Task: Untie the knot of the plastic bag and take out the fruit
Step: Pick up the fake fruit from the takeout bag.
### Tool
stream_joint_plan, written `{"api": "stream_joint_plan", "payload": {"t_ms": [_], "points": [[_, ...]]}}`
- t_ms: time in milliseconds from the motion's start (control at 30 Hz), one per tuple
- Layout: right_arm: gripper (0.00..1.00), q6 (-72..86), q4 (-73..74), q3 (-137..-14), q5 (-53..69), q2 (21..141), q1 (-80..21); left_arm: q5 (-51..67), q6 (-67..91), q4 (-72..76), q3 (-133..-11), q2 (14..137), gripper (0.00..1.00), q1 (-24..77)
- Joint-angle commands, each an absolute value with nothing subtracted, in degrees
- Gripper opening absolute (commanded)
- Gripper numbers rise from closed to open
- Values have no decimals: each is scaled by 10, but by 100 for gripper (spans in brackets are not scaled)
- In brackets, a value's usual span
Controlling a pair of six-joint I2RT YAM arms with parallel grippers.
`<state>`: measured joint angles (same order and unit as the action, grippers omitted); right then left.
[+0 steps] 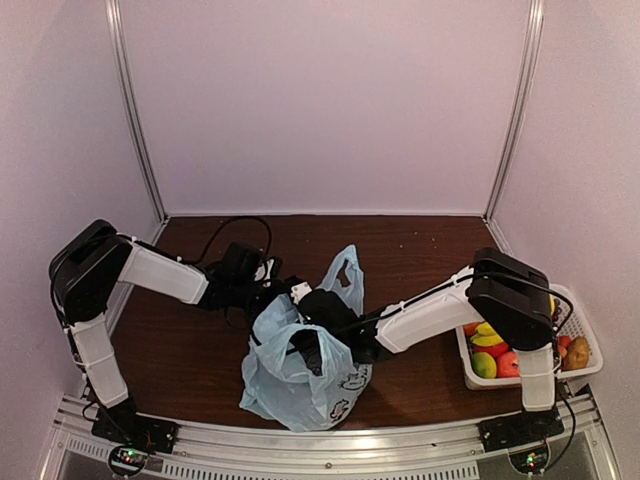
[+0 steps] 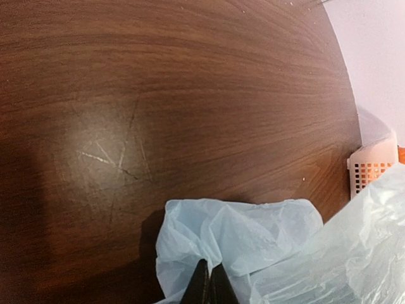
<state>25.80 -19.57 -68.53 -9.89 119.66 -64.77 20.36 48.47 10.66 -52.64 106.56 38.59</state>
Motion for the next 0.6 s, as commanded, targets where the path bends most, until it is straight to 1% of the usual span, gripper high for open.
{"api": "stream_joint_plan", "payload": {"t_ms": [0, 33, 133, 267, 367, 567], "points": [[82, 254, -174, -721, -110, 1224, -642, 208, 500, 109, -520, 1071, 0, 395], [79, 254, -169, -724, -114, 1225, -641, 208, 499, 108, -520, 1069, 0, 395], [62, 256, -171, -714, -121, 1214, -641, 200, 493, 95, -520, 1061, 0, 394], [47, 256, -188, -676, -122, 1174, -641, 187, 480, 76, -518, 1049, 0, 388], [42, 258, -213, -630, -115, 1124, -641, 184, 473, 67, -515, 1038, 0, 377], [41, 249, -230, -541, -103, 1014, -644, 169, 458, 50, -508, 1014, 0, 354]]}}
